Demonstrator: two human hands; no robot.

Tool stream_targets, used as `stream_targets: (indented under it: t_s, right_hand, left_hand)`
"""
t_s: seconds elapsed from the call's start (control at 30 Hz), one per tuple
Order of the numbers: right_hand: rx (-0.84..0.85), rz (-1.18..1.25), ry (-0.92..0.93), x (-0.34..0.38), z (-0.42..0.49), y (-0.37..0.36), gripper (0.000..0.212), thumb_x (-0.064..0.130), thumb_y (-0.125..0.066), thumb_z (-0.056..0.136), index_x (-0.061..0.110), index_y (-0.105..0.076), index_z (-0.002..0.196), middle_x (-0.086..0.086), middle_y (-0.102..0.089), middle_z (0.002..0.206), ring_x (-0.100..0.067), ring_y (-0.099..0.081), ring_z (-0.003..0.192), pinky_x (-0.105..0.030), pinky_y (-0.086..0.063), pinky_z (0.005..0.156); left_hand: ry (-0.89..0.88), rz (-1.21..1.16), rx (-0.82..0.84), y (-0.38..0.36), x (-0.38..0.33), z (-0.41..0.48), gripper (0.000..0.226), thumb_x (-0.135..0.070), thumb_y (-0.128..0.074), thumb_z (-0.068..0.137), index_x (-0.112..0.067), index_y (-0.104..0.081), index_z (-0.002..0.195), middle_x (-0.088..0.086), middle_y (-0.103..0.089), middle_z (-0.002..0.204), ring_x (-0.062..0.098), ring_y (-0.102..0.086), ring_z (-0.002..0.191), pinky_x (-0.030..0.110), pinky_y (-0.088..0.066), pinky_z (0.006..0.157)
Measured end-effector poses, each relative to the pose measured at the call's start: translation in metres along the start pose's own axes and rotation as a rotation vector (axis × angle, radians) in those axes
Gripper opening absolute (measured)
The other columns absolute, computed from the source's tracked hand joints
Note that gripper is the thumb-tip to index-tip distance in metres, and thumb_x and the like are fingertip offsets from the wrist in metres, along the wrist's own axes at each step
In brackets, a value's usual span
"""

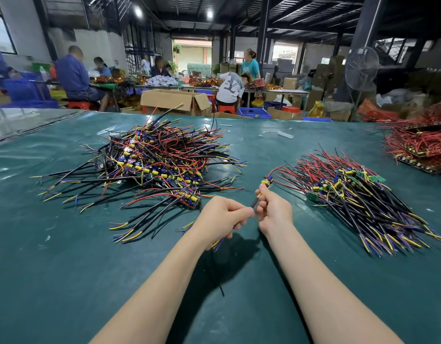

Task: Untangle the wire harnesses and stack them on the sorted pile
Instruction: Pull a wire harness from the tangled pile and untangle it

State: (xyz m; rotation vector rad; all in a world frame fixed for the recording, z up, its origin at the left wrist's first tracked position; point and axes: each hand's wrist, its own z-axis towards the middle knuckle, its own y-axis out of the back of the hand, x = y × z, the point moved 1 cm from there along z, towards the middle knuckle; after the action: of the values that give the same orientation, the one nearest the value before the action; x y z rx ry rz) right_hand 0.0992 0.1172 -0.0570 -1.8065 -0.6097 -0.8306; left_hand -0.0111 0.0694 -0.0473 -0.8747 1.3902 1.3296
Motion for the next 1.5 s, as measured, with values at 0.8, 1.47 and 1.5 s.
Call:
stream_targets:
  t_s: [0.8, 1.47, 1.5]
  right_hand:
    - [-0.063, 0.011, 0.090, 0.005, 0.014, 0.017, 0.027, 0.008, -0.060, 0.088, 0.006, -0.055, 0.061, 0.009, -0.042, 0.030, -0.002, -0.036, 0.025, -0.010, -0.031, 0.030]
    - [-0.048, 0.124, 0.091, 0.012, 0.018, 0.020, 0.027, 0.014, -0.058, 0.090, 0.009, -0.056, 0.064, 0.009, -0.044, 0.032, -0.002, -0.039, 0.026, -0.010, -0.035, 0.031]
    - [-0.046, 0.121, 0.094, 0.012, 0.019, 0.020, 0.027, 0.013, -0.059, 0.090, 0.009, -0.056, 0.063, 0.010, -0.044, 0.032, -0.001, -0.039, 0.026, -0.010, -0.035, 0.031]
  left_hand:
    - [0.233, 0.093, 0.461, 0.032, -0.014, -0.020, 0.023, -0.006, -0.043, 0.096, -0.006, -0.060, 0.080, 0.000, -0.067, 0.059, 0.010, -0.063, 0.050, 0.022, -0.054, 0.051]
    - [0.465, -0.371, 0.284, 0.020, -0.007, -0.008, 0.035, -0.027, -0.045, 0.095, -0.012, -0.068, 0.074, -0.010, -0.041, 0.046, 0.002, -0.041, 0.038, 0.015, -0.043, 0.041]
    - [0.460, -0.357, 0.275, 0.020, -0.007, -0.007, 0.033, -0.027, -0.046, 0.095, -0.014, -0.066, 0.072, -0.011, -0.039, 0.046, 0.002, -0.039, 0.038, 0.015, -0.042, 0.040]
